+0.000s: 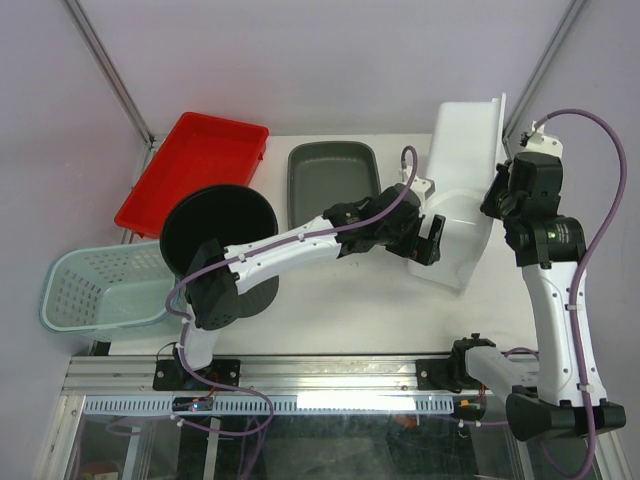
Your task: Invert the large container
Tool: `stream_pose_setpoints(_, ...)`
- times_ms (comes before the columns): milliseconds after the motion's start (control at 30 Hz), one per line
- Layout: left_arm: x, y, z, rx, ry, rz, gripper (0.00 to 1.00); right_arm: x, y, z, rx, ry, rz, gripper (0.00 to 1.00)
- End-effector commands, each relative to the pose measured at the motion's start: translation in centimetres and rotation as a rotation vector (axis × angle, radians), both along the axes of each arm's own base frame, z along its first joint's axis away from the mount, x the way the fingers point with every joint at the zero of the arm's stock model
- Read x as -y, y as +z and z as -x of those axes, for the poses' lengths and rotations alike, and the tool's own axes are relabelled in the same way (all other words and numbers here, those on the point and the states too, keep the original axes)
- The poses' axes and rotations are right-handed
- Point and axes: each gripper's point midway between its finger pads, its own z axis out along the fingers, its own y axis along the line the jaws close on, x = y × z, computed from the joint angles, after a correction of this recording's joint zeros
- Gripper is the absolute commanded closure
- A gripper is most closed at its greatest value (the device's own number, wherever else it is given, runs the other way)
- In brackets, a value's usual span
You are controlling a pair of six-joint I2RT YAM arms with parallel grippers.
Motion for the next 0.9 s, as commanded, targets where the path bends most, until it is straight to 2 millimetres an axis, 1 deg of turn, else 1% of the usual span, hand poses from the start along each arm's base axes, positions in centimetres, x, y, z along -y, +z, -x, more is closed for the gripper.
stream_pose_setpoints(0, -0.9, 5.9, -0.4, 0.086, 0.002, 0.115, 0.01, -2.8, 3.4, -1.0, 0.186, 0.061, -0.186, 1.0)
stream_pose_setpoints(167, -2.1, 7.3, -0.3, 0.11, 0.025, 0.127, 0.01, -5.6, 4.8, -1.3, 0.274, 0.179, -0.333, 1.0)
stream_pose_setpoints(333, -2.4, 7.5, 0.0, 0.101, 0.022, 0.133, 0.01, -6.8, 6.5, -1.2, 0.36, 0.215, -0.446, 1.0)
stream_pose_setpoints(500, -2.4, 7.7, 0.1, 0.102, 0.016, 0.14, 0.01, -6.8, 7.6, -1.2, 0.411, 0.212, -0.49, 1.0)
stream_pose_setpoints(633, -2.4, 8.1, 0.2, 0.107, 0.01, 0.147, 0.01, -6.4, 7.5, -1.0, 0.425, 0.212, -0.527, 1.0)
stream_pose_setpoints(867, -2.6, 9.0, 0.4, 0.119, 0.006, 0.16, 0.01, -6.2, 8.5, -1.2, 0.473, 0.247, -0.674, 1.0)
